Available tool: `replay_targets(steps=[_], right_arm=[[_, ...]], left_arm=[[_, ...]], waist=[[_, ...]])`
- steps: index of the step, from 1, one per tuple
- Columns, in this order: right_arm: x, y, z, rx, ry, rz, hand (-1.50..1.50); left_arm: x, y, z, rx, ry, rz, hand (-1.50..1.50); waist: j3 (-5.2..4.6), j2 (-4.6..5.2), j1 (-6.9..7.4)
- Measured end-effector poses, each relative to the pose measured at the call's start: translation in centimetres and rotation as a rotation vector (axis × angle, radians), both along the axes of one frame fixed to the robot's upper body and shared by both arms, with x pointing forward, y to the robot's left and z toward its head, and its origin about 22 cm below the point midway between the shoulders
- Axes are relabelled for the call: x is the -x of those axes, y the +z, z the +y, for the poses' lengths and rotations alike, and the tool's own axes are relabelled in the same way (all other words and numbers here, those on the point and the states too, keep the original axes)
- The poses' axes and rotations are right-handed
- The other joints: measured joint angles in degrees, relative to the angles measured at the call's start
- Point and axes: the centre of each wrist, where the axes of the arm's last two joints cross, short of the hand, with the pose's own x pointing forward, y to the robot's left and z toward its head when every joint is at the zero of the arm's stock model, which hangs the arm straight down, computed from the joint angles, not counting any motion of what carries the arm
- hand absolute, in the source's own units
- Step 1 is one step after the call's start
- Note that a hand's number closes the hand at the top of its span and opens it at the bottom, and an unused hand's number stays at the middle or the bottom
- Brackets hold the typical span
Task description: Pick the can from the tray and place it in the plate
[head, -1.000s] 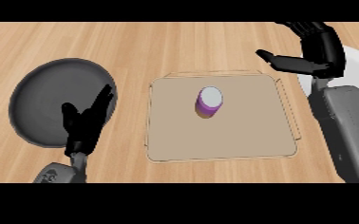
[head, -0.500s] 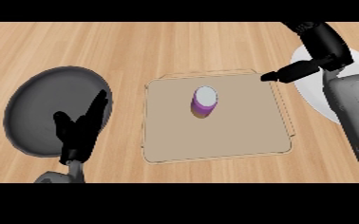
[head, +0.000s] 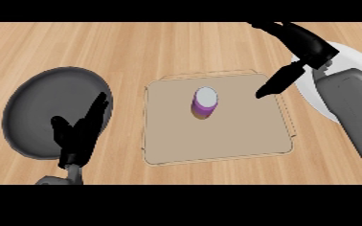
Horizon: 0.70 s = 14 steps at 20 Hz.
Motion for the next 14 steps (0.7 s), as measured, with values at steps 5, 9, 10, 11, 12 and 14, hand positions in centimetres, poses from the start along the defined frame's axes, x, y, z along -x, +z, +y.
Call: replay_targets(steps=[5, 9, 10, 11, 12, 14], right_arm=[[1.4, -1.1, 3.2, 0.066, 0.007, 0.028, -1.5], [2.3, -1.9, 5.1, 0.124, -0.013, 0.036, -1.5], [2.4, -1.8, 5.6, 0.139, -0.014, 0.047, -1.5], [2.7, -1.9, 6.1, 0.148, -0.012, 0.059, -1.5], [3.1, -2.3, 6.7, 0.154, -0.006, 0.073, -1.5], [3.6, -2.9, 7.4, 0.166, 0.004, 0.099, -1.5]], left_arm=[[0.3, 0.1, 0.1, 0.002, 0.0, 0.007, 0.0], [0.3, 0.1, -0.2, -0.002, -0.006, 0.01, 0.0], [0.3, 0.3, -0.3, 0.0, -0.004, 0.013, 0.0], [0.3, 0.4, -0.4, -0.001, -0.001, 0.018, 0.0], [0.3, 0.3, -0.4, -0.003, 0.002, 0.021, 0.0], [0.2, 0.1, -0.5, 0.0, 0.005, 0.019, 0.0]], waist=[[0.01, 0.02, -0.11], [0.04, 0.08, -0.06], [0.02, 0.1, -0.02], [-0.01, 0.12, -0.02], [0.01, 0.1, -0.06], [0.11, 0.07, -0.06]])
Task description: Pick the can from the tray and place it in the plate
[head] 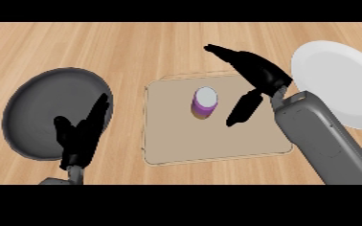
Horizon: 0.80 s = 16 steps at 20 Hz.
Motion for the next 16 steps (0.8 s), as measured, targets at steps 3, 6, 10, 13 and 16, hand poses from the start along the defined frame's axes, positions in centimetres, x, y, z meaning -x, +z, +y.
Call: replay_targets(steps=[3, 6, 10, 13, 16], right_arm=[[0.6, -1.2, 0.6, 0.008, 0.009, 0.028, -1.5], [0.8, -1.4, 1.4, 0.011, 0.013, 0.038, -1.5], [1.1, -2.4, 2.2, 0.032, 0.002, 0.02, -1.5], [1.3, -2.8, 3.0, 0.077, -0.012, 0.008, -1.5], [1.5, -3.1, 3.4, 0.112, -0.032, -0.002, -1.5]], left_arm=[[0.0, 0.0, 0.0, -0.001, -0.011, -0.001, 0.0], [0.1, 0.0, -0.2, 0.003, -0.013, 0.001, 0.0], [0.3, 0.3, -0.2, 0.0, -0.015, 0.006, 0.0], [0.2, 0.5, -0.3, 0.0, -0.016, 0.022, 0.0], [0.2, 0.2, -0.3, 0.008, -0.017, 0.012, 0.0]], waist=[[0.06, -0.01, 0.06], [0.05, 0.02, 0.14], [-0.04, 0.09, 0.23], [-0.06, 0.11, 0.22], [0.03, 0.06, 0.22]])
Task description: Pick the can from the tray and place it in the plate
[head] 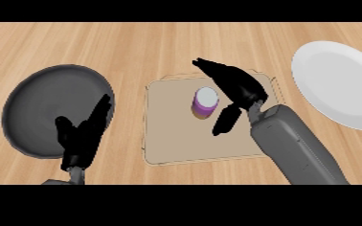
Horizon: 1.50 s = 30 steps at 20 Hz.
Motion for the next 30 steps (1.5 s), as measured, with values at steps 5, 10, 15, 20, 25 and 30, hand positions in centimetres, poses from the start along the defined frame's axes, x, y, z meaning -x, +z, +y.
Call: replay_targets(steps=[5, 10, 15, 20, 25, 30], right_arm=[[-0.9, -1.1, 0.9, 0.035, -0.011, 0.009, -1.5], [-1.2, -2.8, 1.2, 0.052, 0.005, 0.027, -1.5], [-1.2, -4.1, 2.0, 0.118, 0.065, 0.028, 1.5], [-1.5, -4.7, 2.4, 0.145, 0.097, -0.027, 1.5], [-1.6, -5.1, 1.8, 0.142, 0.101, -0.092, 1.5], [-1.9, -4.5, 1.8, 0.071, -0.095, -0.192, 1.5]], left_arm=[[0.0, -0.1, -0.1, 0.002, -0.005, -0.002, 0.0], [-0.1, 0.1, 0.2, 0.012, -0.01, 0.003, 0.0], [-0.2, -0.1, 0.5, 0.016, -0.017, -0.011, 0.0], [-0.7, 0.2, 0.2, 0.005, -0.012, 0.004, 0.0], [-0.7, 0.1, 0.1, 0.001, -0.007, 0.006, 0.0], [-0.4, 0.3, 0.2, 0.006, -0.003, 0.002, 0.0]], waist=[[0.08, -0.01, 0.15], [0.03, 0.04, 0.18], [0.08, 0.02, 0.17], [0.01, -0.12, 0.14], [-0.01, -0.15, 0.09], [-0.09, -0.04, -0.2]])
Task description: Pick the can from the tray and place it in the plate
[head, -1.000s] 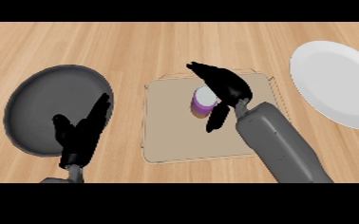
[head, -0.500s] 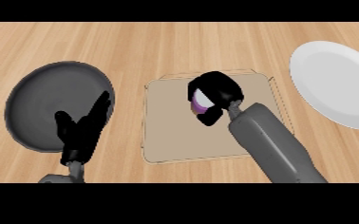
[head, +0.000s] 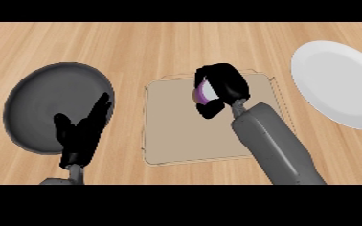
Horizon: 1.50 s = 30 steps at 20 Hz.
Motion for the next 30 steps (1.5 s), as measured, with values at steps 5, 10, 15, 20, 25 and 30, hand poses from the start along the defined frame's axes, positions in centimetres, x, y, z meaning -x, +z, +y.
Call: replay_targets(steps=[5, 10, 15, 20, 25, 30], right_arm=[[-0.4, -0.1, 0.0, -0.042, -0.441, -0.097, 1.5], [-1.0, 1.9, 1.5, -0.088, -0.737, -0.308, 1.5], [-1.0, 3.4, 1.8, -0.164, -0.925, -0.454, 1.5], [-0.8, 3.7, -0.6, -0.245, -1.051, -0.547, 1.5], [-0.1, 3.2, -5.1, -0.342, -1.16, -0.623, 1.5], [0.0, 1.8, -10.9, -0.319, -1.246, -0.694, 1.5]], left_arm=[[0.5, 0.0, 0.4, 0.0, 0.014, 0.006, 0.0], [0.4, 0.1, 0.0, -0.002, 0.017, 0.003, 0.0], [0.4, 0.0, 0.3, -0.002, 0.007, -0.007, 0.0], [0.8, 0.0, 0.3, -0.001, 0.008, -0.016, 0.0], [0.8, 0.0, 0.3, -0.004, 0.017, -0.013, 0.0], [0.4, 0.1, 0.1, -0.009, 0.012, -0.003, 0.0]], waist=[[-0.09, -0.15, -0.98], [-0.07, -0.09, -0.63], [-0.04, -0.06, -0.37], [0.02, -0.06, -0.51], [0.07, 0.04, -0.59], [0.12, 0.12, -0.26]])
